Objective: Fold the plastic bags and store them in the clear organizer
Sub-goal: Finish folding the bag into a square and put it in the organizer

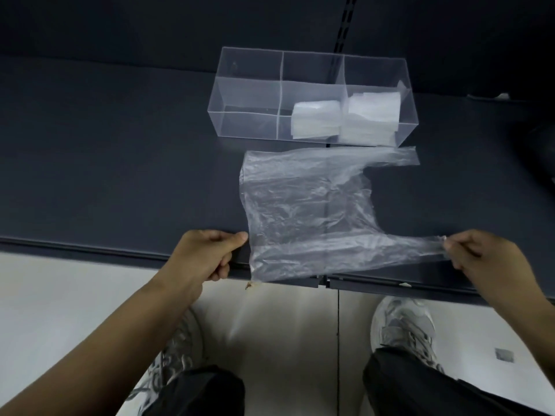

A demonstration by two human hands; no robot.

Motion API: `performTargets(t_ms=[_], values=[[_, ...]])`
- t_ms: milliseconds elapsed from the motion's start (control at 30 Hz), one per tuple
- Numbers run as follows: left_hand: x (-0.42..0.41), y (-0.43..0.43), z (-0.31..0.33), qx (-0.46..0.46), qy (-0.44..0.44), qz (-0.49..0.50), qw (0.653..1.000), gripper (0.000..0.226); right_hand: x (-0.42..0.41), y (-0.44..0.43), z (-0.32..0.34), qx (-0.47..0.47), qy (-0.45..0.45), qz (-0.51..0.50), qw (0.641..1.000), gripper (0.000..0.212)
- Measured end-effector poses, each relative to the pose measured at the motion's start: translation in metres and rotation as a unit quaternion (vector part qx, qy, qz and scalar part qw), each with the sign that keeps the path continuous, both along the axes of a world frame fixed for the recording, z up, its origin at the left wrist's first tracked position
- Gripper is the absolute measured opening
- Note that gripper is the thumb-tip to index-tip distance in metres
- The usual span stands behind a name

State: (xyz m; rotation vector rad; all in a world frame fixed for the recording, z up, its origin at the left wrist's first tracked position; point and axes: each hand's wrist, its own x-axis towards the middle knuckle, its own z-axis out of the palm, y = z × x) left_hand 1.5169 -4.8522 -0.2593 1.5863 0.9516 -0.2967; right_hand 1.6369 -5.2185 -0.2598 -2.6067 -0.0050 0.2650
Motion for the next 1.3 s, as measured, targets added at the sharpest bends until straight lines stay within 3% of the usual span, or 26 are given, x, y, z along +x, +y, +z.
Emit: performTargets(t_ms=[67,133,200,267,300,333,367,433,600,700,767,833,900,1000,1100,1200,1300], values=[[-0.007,0.002,-0.003,0.088,-0.031,0.000,0.996,0.034,-0.002,-0.002,-0.002,-0.021,-0.002,-0.002,1.000,0.020],[-0.014,-0.003,-0.004,0.246,-0.110,-0.022,0.963,0.022,-0.004,-0.003,-0.005,-0.035,-0.004,-0.003,0.999,0.017],[-0.018,-0.017,-0.002,0.399,-0.243,-0.126,0.875,0.014,-0.006,-0.004,-0.008,-0.042,-0.007,0.002,0.999,0.016],[-0.019,-0.036,-0.012,0.482,-0.306,-0.351,0.742,0.047,-0.008,-0.004,-0.011,-0.047,-0.014,0.008,0.999,0.014],[-0.022,-0.044,-0.019,0.508,-0.278,-0.447,0.682,0.062,-0.009,-0.005,-0.012,-0.050,-0.019,0.011,0.998,0.014],[-0.026,-0.048,-0.025,0.529,-0.226,-0.500,0.648,0.074,-0.009,-0.006,-0.013,-0.055,-0.025,0.013,0.998,0.013],[-0.030,-0.047,-0.029,0.542,-0.167,-0.520,0.639,0.083,-0.010,-0.008,-0.013,-0.060,-0.031,0.012,0.998,0.013],[-0.041,-0.034,-0.035,0.551,-0.087,-0.497,0.665,0.092,-0.011,-0.011,-0.014,-0.068,-0.033,0.008,0.997,0.014],[-0.061,-0.012,-0.029,0.539,-0.023,-0.418,0.731,0.097,-0.011,-0.012,-0.015,-0.082,-0.023,0.003,0.996,0.014],[-0.055,-0.007,-0.015,0.511,-0.030,-0.321,0.797,0.102,-0.011,-0.007,-0.008,-0.112,-0.001,-0.011,0.994,0.010],[-0.038,-0.008,-0.009,0.492,-0.083,-0.281,0.820,0.091,-0.009,0.008,0.002,-0.154,-0.057,-0.014,0.986,0.005],[-0.013,-0.016,-0.007,0.488,-0.152,-0.312,0.801,0.071,-0.006,0.039,0.013,-0.136,-0.171,0.034,0.975,0.008],[0.014,-0.028,-0.009,0.493,-0.189,-0.372,0.764,0.060,-0.007,0.089,0.019,-0.068,-0.222,0.133,0.964,0.021],[0.037,-0.039,-0.023,0.507,-0.149,-0.446,0.723,0.064,-0.017,0.165,0.012,0.002,-0.151,0.300,0.942,0.041],[0.020,-0.050,-0.036,0.523,-0.108,-0.489,0.690,0.075,-0.022,0.195,-0.012,-0.055,-0.116,0.374,0.919,0.055],[-0.002,-0.061,-0.038,0.500,-0.136,-0.492,0.700,0.081,-0.016,0.189,-0.029,-0.100,-0.103,0.371,0.917,0.061],[0.005,-0.054,-0.034,0.474,-0.134,-0.440,0.751,0.080,-0.008,0.178,-0.036,-0.138,-0.091,0.356,0.920,0.067]])
